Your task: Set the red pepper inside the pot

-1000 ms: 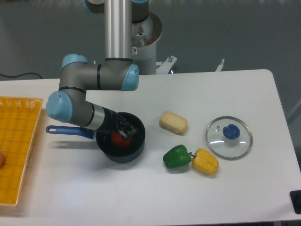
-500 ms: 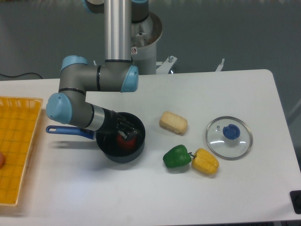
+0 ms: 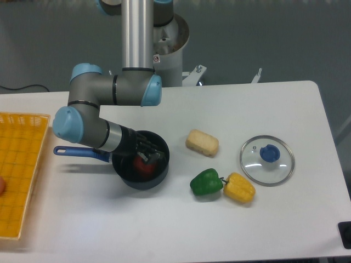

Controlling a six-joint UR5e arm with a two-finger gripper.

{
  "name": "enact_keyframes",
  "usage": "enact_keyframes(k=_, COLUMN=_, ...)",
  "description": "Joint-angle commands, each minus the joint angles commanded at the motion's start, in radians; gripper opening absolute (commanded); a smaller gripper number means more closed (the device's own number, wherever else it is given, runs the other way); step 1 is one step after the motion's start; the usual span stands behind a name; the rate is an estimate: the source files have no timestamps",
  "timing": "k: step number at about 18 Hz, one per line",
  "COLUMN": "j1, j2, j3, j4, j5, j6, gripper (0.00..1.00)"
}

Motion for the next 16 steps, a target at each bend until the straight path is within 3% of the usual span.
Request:
enact_keyframes(k=8, j1=0.06, j2=0.058, j3=0.04, j4=0.0, j5=-0.138, j6=0.015, gripper=1.0)
enact_keyframes(k=11, j1=0.135, j2=0.107, j3=0.043, j4=0.0, j5=-0.259, j6=0.104, gripper=1.0)
enact_keyframes(k=16, j1=0.254, j2=0.115, j3=0.055, j4=0.006, j5=-0.396, j6=0.175, gripper=1.0)
